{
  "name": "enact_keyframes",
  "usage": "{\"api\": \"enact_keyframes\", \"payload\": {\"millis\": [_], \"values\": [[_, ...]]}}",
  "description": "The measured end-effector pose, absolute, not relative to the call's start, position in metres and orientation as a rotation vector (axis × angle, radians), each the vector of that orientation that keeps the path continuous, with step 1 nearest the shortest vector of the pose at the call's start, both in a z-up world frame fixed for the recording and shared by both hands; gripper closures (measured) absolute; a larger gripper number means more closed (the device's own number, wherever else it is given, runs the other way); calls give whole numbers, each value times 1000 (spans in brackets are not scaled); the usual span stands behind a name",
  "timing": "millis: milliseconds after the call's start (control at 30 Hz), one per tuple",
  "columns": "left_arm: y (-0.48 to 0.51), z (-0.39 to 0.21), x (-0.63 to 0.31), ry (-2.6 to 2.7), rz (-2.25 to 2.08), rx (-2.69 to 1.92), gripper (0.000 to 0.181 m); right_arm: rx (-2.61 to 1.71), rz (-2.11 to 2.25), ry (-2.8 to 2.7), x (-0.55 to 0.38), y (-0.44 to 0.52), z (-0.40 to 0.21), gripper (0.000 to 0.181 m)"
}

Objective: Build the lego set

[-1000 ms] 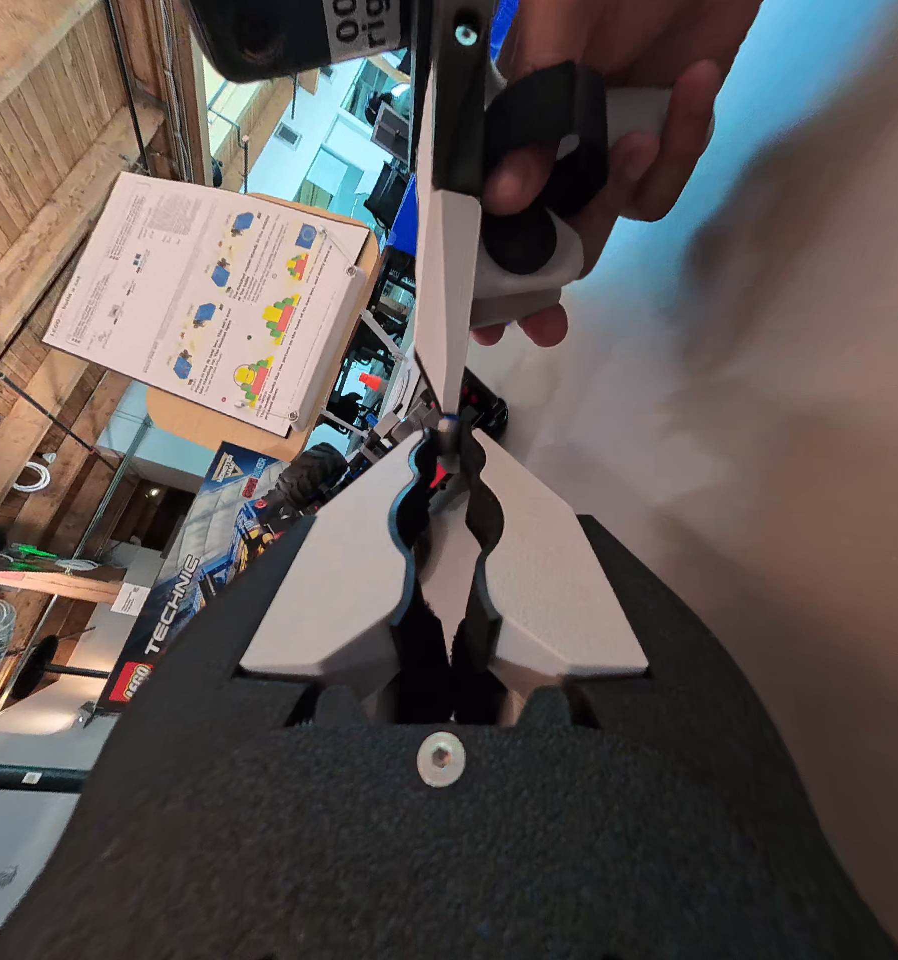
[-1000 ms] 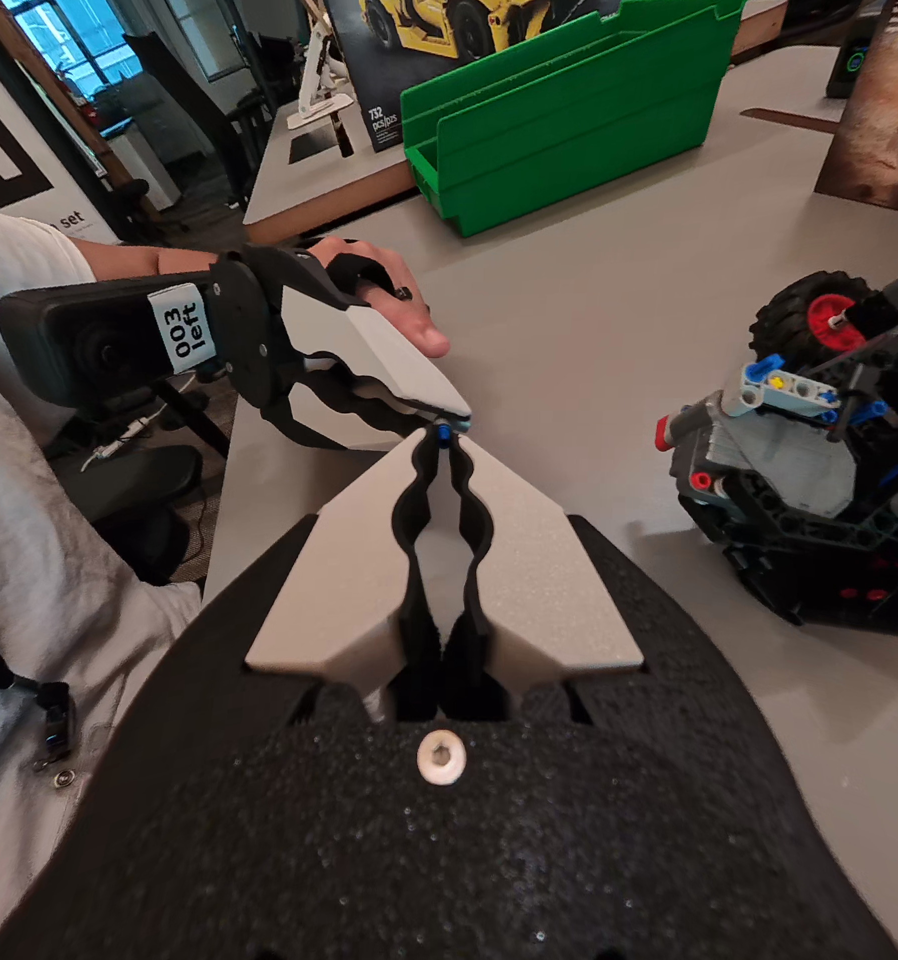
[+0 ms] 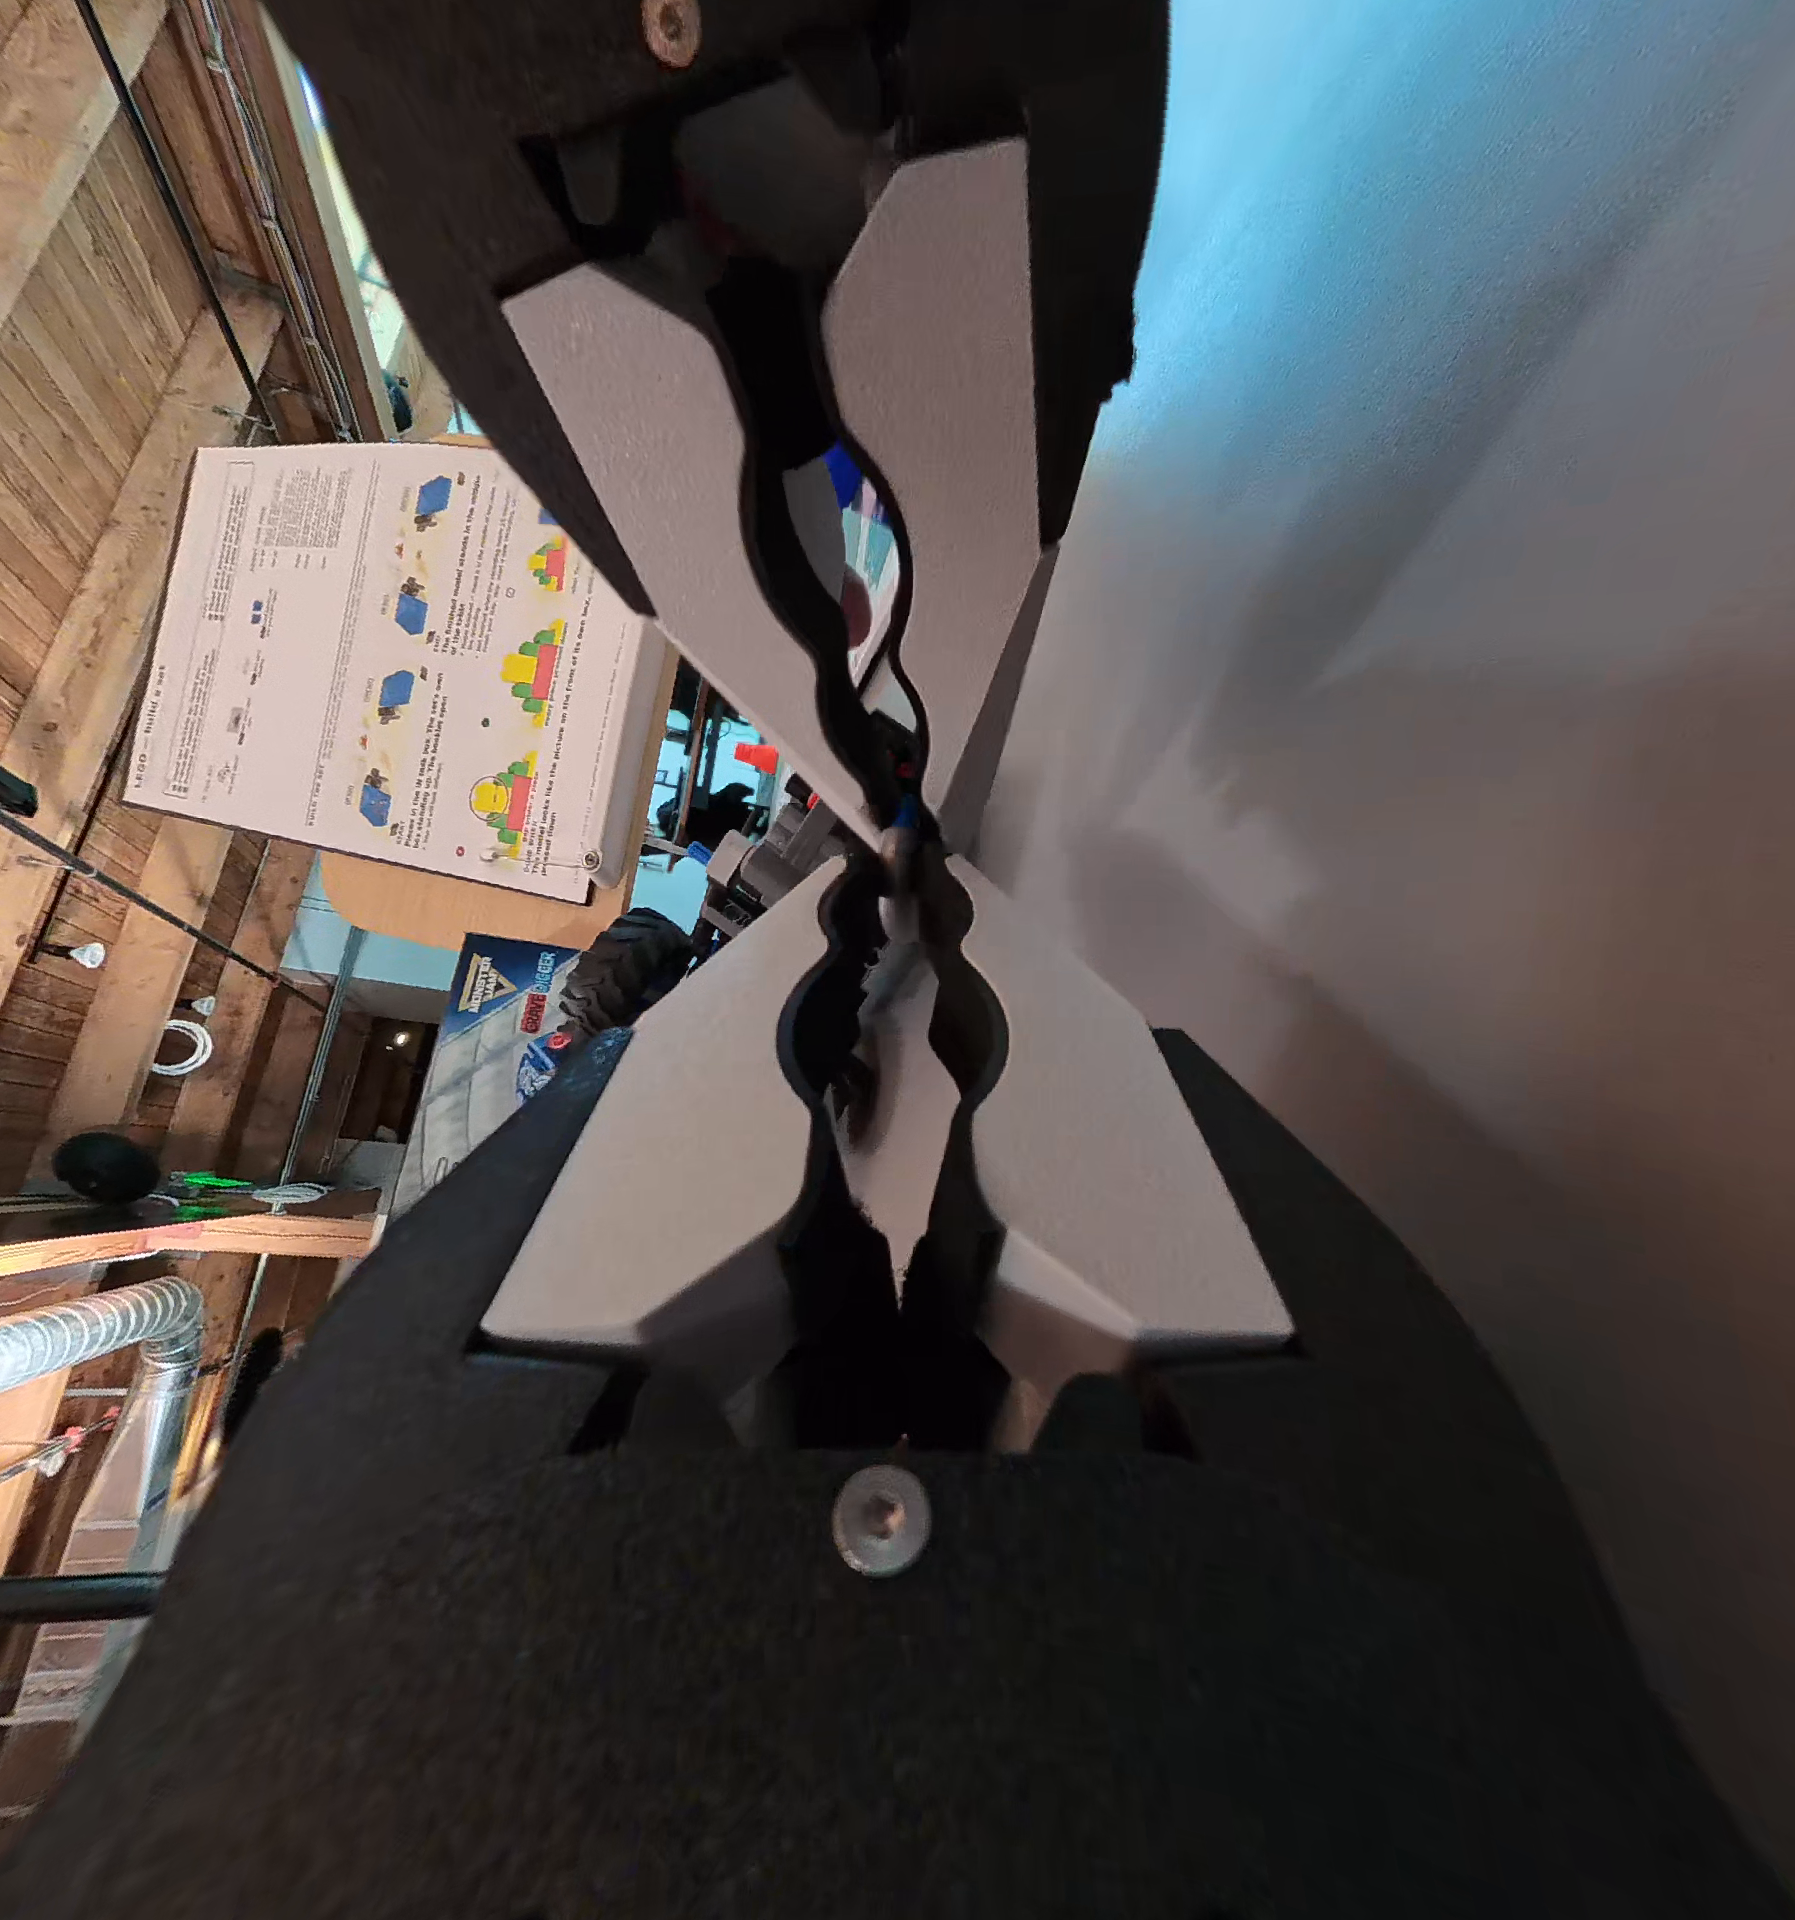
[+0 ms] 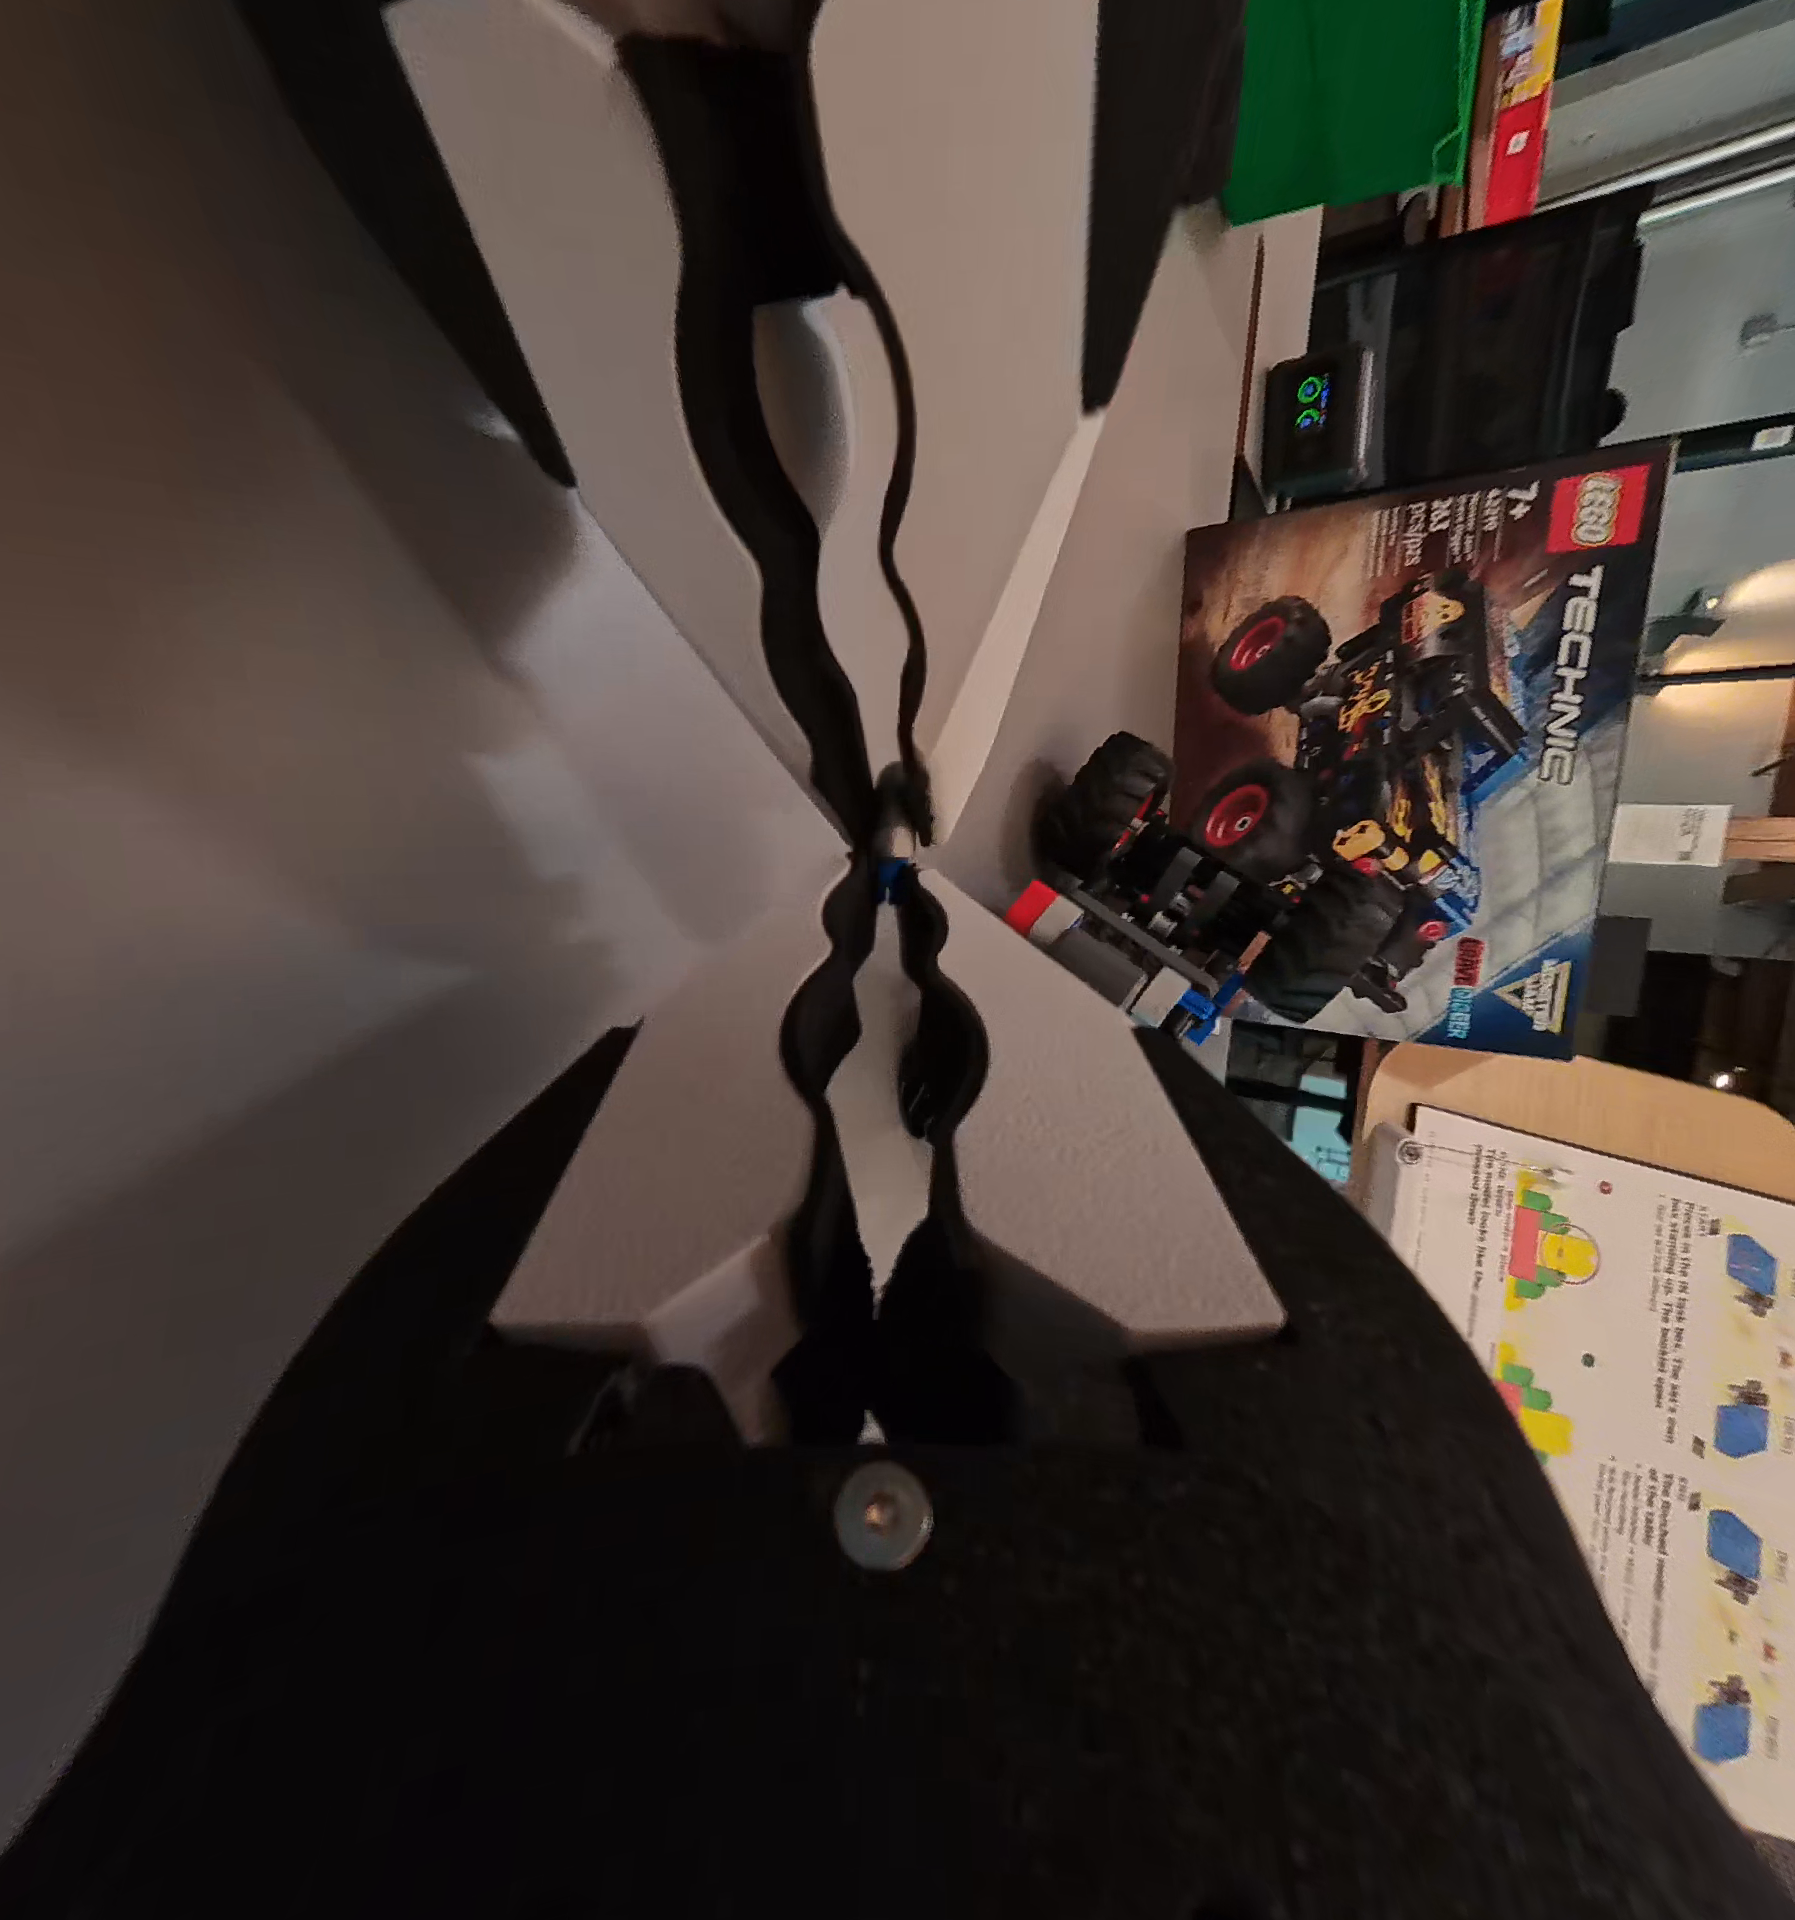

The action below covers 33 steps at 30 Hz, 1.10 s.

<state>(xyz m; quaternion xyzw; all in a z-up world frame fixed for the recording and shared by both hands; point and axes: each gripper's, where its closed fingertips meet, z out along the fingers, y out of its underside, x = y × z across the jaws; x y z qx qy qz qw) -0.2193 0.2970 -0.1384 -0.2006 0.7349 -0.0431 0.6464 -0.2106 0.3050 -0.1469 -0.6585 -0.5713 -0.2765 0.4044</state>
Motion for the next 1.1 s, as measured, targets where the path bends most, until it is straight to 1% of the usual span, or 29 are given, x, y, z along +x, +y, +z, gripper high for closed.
{"api": "enact_keyframes", "payload": {"millis": [200,500,667,767,800,833,867,900,933,1067,1100], "values": [[289,-135,-221,1697,-285,-512,173,-1587,-651,-1453,-212,298,-141,178],[290,-139,-222,1726,-262,-502,173,-1562,-686,-1462,-209,297,-145,179],[293,-141,-220,1720,-259,-538,173,-1651,-618,-1382,-210,300,-149,177],[295,-142,-219,1721,-254,-568,173,-1617,-713,-1387,-211,305,-150,176],[298,-143,-219,1722,-245,-579,173,-1616,-747,-1377,-210,308,-152,173],[298,-143,-218,1720,-247,-585,173,-1639,-751,-1382,-210,309,-157,160],[297,-143,-218,1724,-262,-597,173,-1665,-760,-1385,-210,311,-162,154],[296,-144,-218,1733,-268,-609,174,-1664,-796,-1382,-209,313,-163,157],[296,-145,-218,1733,-258,-602,174,-1633,-856,-1359,-207,317,-158,173],[300,-140,-218,1714,-235,-597,174,-1642,-846,-1310,-206,323,-154,174],[300,-139,-218,1715,-234,-593,174,-1644,-862,-1295,-204,324,-153,176]]}}
